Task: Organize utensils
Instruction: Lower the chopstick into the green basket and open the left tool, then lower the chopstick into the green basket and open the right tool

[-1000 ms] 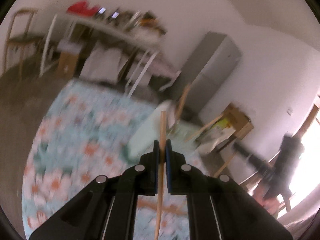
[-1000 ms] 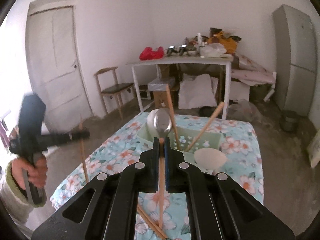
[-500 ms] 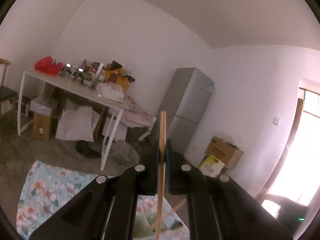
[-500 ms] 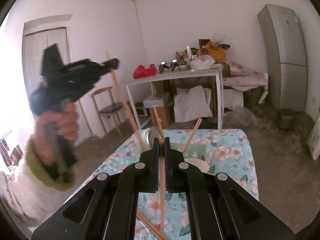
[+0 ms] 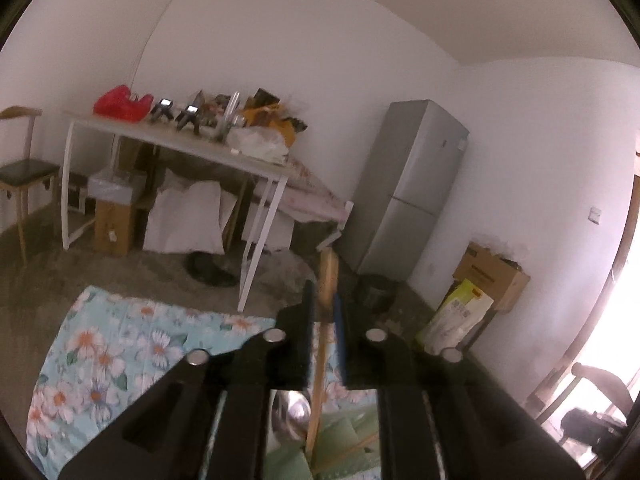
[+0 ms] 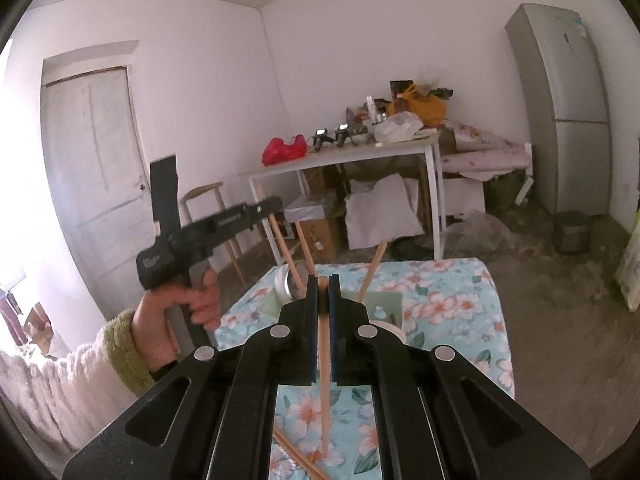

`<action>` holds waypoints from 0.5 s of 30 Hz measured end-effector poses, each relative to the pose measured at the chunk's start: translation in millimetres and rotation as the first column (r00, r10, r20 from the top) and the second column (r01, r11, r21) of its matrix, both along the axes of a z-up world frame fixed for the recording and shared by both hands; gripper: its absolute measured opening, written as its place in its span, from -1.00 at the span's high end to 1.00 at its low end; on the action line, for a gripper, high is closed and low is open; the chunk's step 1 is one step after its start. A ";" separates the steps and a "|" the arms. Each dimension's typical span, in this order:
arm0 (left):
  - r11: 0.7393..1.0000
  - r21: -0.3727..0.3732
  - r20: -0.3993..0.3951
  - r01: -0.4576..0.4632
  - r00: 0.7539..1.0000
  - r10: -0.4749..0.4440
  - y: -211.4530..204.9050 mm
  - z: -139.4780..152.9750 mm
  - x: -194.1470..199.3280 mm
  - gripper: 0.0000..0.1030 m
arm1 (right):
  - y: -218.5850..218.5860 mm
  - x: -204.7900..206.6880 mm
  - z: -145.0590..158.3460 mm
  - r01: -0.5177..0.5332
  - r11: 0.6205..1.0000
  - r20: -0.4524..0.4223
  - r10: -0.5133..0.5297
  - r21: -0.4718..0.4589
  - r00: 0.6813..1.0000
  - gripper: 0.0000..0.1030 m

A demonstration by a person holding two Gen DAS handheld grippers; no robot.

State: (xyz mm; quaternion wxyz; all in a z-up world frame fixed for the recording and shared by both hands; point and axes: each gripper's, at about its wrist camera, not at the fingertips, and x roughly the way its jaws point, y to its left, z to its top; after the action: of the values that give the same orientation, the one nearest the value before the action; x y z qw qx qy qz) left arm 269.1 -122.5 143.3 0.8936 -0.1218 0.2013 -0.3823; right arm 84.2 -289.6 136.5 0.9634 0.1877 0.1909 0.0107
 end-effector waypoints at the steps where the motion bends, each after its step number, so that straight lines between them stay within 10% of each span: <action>1: 1.000 0.002 -0.002 -0.006 1.000 0.006 3.6 -1.1 -1.5 0.51 | -0.9 0.4 3.2 0.002 1.000 0.008 -0.002 -0.003 1.000 0.94; 15: 0.995 0.100 0.006 -0.017 1.000 0.017 72.3 -17.9 -62.2 -0.53 | -34.6 41.8 65.4 0.039 0.999 0.180 -0.040 0.005 0.983 0.94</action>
State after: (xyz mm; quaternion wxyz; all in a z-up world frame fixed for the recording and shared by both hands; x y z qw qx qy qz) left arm 206.9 -50.3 125.4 0.9023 -0.0777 0.2171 -0.3644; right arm 126.0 -324.2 201.9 0.9766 0.1906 0.0993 0.0087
